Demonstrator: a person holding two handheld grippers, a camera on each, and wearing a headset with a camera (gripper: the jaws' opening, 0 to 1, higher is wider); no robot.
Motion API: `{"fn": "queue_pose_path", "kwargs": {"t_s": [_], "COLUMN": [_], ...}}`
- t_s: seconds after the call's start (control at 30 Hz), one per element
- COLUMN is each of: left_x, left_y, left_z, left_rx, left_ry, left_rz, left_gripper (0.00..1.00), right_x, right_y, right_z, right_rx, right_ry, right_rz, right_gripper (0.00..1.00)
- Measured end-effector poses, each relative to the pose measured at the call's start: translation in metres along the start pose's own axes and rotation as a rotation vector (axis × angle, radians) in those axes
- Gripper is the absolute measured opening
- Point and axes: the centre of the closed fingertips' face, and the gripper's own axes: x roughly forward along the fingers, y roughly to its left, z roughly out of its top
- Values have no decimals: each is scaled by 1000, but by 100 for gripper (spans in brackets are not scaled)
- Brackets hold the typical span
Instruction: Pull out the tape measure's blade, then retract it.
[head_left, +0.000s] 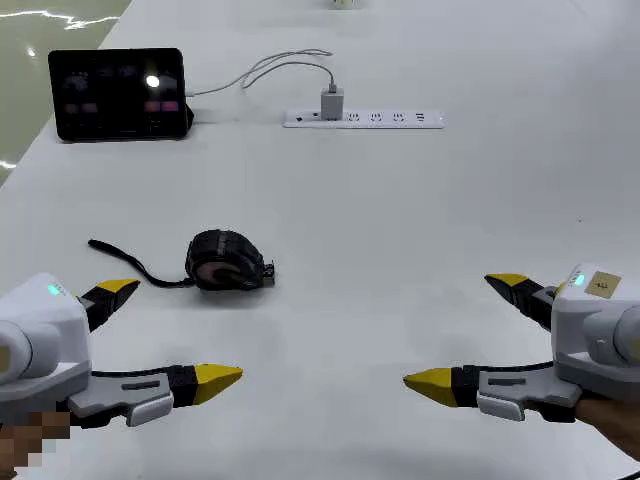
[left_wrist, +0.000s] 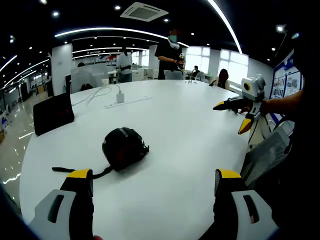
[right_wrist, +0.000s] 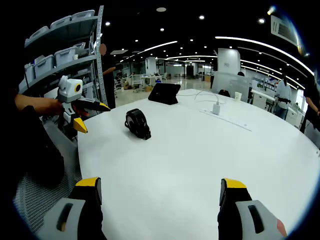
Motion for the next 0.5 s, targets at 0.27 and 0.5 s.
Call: {"fn": "queue_pose_path", "kwargs": {"t_s": [0.27,0.5], "left_x": [0,-1], "left_y": [0,1], "left_z": [0,0], "left_rx": [2,2], "left_ry": [0,2], "left_rz": [0,0], "left_gripper": [99,99], "right_x": [1,0], "right_y": [1,1], "right_z": [0,-2], "right_rx": [1,1], "right_ry": [3,8], "right_rz": [2,4], "right_gripper": [98,98]}}
